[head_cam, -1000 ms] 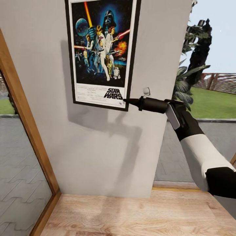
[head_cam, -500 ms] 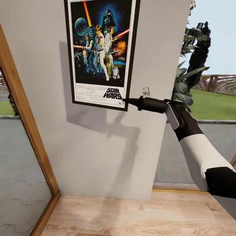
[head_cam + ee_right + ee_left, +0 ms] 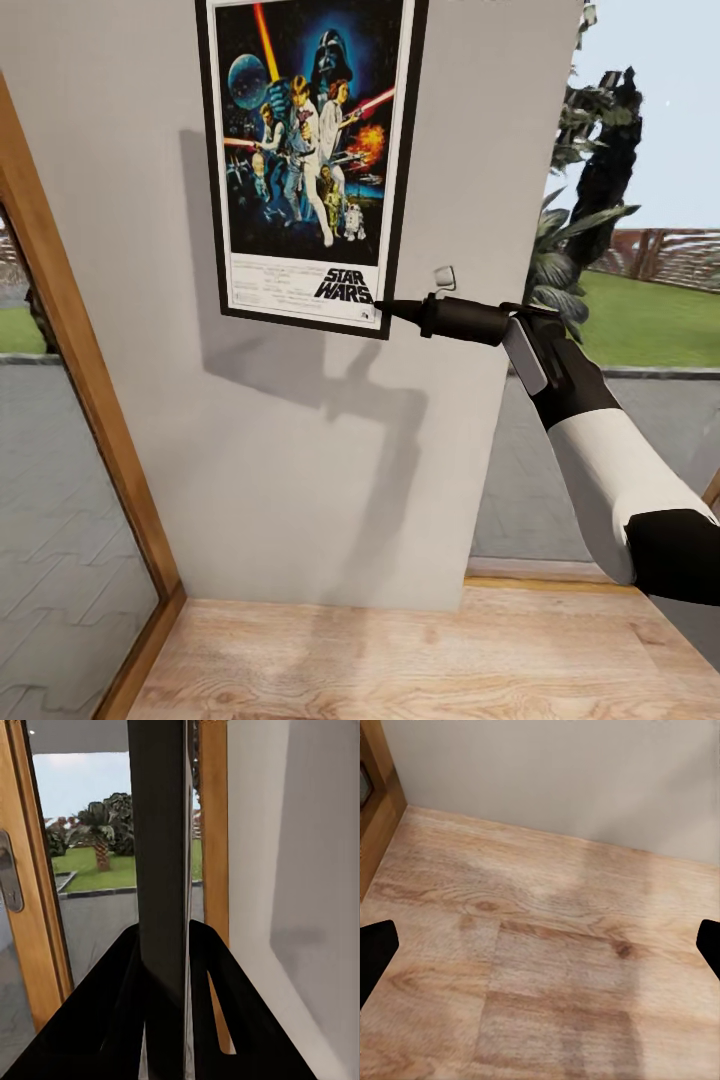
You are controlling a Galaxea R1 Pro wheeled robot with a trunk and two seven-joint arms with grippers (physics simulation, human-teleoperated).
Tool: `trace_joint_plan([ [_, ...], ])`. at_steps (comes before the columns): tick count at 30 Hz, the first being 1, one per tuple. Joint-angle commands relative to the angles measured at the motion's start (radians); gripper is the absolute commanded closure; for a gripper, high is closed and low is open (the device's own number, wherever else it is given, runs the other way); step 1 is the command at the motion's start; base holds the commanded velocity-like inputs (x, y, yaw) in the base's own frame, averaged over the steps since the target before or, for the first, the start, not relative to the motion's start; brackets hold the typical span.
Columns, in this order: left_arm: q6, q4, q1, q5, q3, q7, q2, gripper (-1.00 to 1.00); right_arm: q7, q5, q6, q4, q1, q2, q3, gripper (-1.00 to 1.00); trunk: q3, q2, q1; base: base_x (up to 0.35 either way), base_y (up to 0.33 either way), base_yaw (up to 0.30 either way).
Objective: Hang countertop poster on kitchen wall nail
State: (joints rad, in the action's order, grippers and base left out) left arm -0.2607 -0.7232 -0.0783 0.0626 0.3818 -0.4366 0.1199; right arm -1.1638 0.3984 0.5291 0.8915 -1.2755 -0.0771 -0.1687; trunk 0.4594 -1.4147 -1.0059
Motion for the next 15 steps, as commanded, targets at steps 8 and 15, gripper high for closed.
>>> trace_joint_plan([
  [8, 0.001, -0.001, 0.000, 0.006, 0.002, -0.007, 0.000, -1.00, 0.000, 0.011, 0.011, 0.000, -0.001, -0.001, -0.003, 1.00, -0.024, 0.056, 0.031, 0.000, 0.000, 0.000],
  [15, 0.001, 0.000, 0.000, 0.006, 0.002, -0.007, 0.000, -1.00, 0.000, 0.011, 0.011, 0.000, -0.001, -0.001, -0.003, 1.00, -0.046, 0.105, 0.058, 0.000, 0.000, 0.000],
])
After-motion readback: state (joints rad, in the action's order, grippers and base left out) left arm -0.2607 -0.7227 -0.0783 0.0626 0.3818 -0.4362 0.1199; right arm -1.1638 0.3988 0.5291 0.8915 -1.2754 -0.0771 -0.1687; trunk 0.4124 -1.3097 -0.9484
